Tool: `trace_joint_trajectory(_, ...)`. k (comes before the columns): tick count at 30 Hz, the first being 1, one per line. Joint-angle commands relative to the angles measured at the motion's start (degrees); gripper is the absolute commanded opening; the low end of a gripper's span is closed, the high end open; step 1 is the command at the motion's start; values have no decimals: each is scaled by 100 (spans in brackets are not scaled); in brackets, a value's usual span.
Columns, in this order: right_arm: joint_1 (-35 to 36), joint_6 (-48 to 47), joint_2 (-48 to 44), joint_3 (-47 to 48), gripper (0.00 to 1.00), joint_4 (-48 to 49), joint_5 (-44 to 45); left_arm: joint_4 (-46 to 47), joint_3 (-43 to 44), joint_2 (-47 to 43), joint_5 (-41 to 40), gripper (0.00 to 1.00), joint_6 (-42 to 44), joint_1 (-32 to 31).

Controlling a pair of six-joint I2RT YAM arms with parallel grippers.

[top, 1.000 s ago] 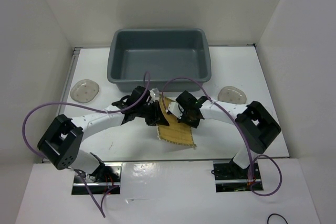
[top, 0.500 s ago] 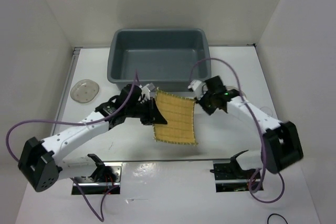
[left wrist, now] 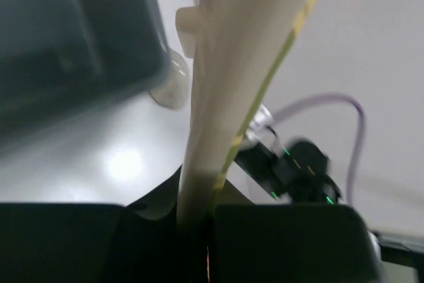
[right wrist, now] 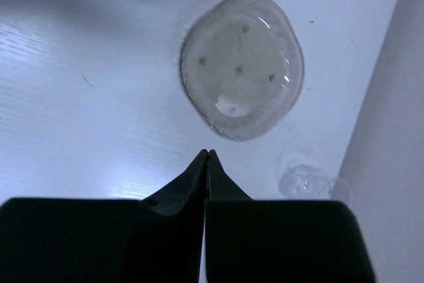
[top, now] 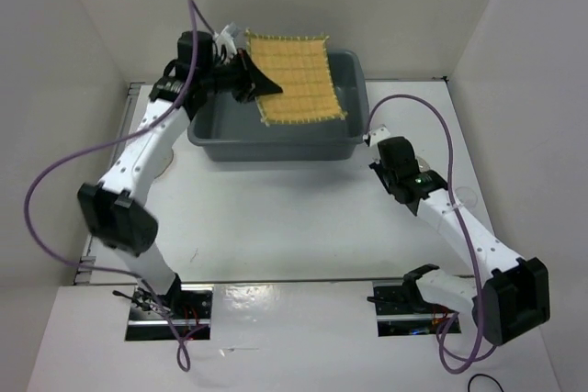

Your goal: Place the mixed dishes into the plastic bin

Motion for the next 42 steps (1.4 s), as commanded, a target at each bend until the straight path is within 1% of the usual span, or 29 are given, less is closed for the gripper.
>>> trace_joint_trajectory(1,78,56,-531,-317,0,389,824,-885,1389,1191,283,0,801,77)
trace_joint_trajectory(2,78,55,-584,-371,0,389,885,-1061,1688,1473,282,0,1160,138)
trace_joint_trajectory(3,78,160,-584,-432,0,389,886,-1454,1995,1745,169,0,1303,139)
trace_joint_trajectory(4,78,274,-671,-433,0,337,825,-1623,2599,2270,168,0,1548,139)
trace_joint_trajectory(6,8,389,-751,-485,0,337,658,-1983,3156,2956,115,0,1699,139)
trace_joint_trajectory(7,8,389,-821,-485,2,337,657,-2055,3672,3170,115,0,1821,139)
trace_joint_trajectory(8,8,389,-822,-538,2,337,605,-2317,3990,3389,37,0,1884,139)
trace_joint_trajectory(9,8,389,-822,-538,2,337,605,-2511,4368,3905,-16,0,1954,191)
trace_joint_trajectory(10,8,329,-882,-538,2,337,605,-3000,4850,4197,-86,0,2015,192)
trace_joint_trajectory(11,8,328,-935,-538,2,284,605,-3205,5394,4505,-87,0,2016,192)
trace_joint_trajectory(12,8,267,-936,-616,2,284,605,-3381,6618,5169,-148,0,2016,192)
trace_joint_trajectory(13,-44,266,-997,-704,3,223,605,-3740,7352,5550,-79,0,1964,244)
trace_joint_trajectory(14,-45,266,-1067,-705,4,222,605,-3856,8143,5962,26,0,1598,349)
trace_joint_trajectory(15,-45,266,-1068,-809,4,222,605,-3510,8151,6228,584,0,1385,428)
trace_joint_trajectory(16,-45,266,-1137,-810,4,275,605,-3323,7777,6230,590,0,1287,429)
trace_joint_trajectory(18,-45,266,-1199,-890,6,354,605,-3584,8376,6677,302,0,1418,429)
trace_joint_trajectory(19,-45,266,-1199,-942,6,415,605,-3533,8249,6679,456,0,1418,429)
trace_joint_trajectory(20,-45,266,-1199,-942,6,416,605,-3628,8352,6974,510,0,1418,429)
trace_joint_trajectory(25,-45,266,-1322,-942,6,416,605,-3840,8406,7311,511,0,1577,263)
trace_joint_trajectory(30,17,266,-1322,-942,6,416,605,-3638,8406,7496,642,6,1384,209)
trace_joint_trajectory(31,17,266,-1322,-942,6,416,552,-3638,8406,7574,643,14,1383,209)
trace_joint_trajectory(32,17,266,-1322,-942,6,416,552,-3638,8406,7645,643,24,1383,209)
trace_joint_trajectory(33,17,266,-1322,-942,6,416,552,-3794,8406,7645,582,43,1331,209)
trace_joint_trajectory(34,17,266,-1322,-942,7,416,552,-3866,8406,7645,372,49,1330,209)
trace_joint_trajectory(36,17,266,-1322,-942,8,416,552,-4015,8406,7645,204,65,1330,209)
trace_joint_trajectory(37,17,266,-1322,-942,9,416,552,-4016,8406,7593,81,79,1330,270)
trace_joint_trajectory(38,17,266,-1322,-942,19,416,552,-4111,8406,7593,80,86,1330,271)
trace_joint_trajectory(39,17,266,-1270,-942,24,416,552,-4182,8406,7532,-7,100,1330,332)
trace_joint_trajectory(42,17,266,-1209,-942,30,416,500,-4244,8406,7408,-130,100,1330,472)
